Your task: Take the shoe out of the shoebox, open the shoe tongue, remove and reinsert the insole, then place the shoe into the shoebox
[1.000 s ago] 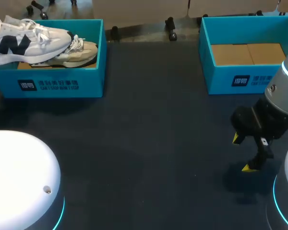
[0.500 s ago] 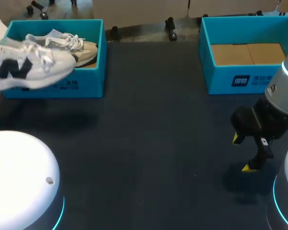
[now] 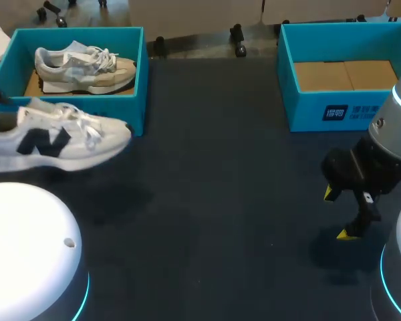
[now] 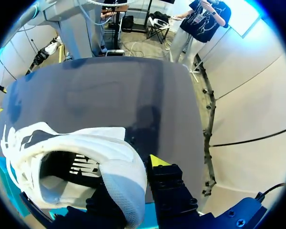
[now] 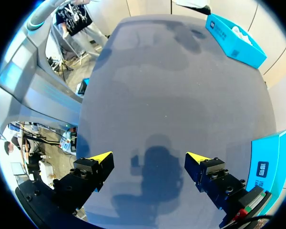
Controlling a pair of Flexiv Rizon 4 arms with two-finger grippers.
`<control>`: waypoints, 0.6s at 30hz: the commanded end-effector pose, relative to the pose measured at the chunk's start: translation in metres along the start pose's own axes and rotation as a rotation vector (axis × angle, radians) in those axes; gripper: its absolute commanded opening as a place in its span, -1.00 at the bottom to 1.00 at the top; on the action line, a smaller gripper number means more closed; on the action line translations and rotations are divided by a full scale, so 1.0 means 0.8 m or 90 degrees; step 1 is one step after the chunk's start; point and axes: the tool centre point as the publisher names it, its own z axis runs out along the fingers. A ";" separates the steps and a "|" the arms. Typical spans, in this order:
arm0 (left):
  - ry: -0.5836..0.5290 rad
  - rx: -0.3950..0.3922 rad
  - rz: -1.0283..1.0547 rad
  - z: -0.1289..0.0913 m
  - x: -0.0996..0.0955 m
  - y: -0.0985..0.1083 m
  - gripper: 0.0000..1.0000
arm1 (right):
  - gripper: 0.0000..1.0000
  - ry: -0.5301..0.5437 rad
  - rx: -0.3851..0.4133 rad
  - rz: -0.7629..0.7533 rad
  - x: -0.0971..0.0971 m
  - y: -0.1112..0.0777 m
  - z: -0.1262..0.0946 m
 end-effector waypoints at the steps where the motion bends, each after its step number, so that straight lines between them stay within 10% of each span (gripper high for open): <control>1: 0.016 -0.083 -0.001 0.010 -0.025 -0.020 -1.00 | 1.00 0.000 0.001 0.000 0.000 0.000 0.002; 7: 0.015 -0.088 0.019 0.017 -0.070 -0.045 -1.00 | 1.00 0.000 0.001 0.000 0.000 0.000 0.002; 18: 0.015 -0.088 0.019 0.017 -0.070 -0.045 -1.00 | 1.00 0.000 0.001 0.000 0.000 0.000 0.002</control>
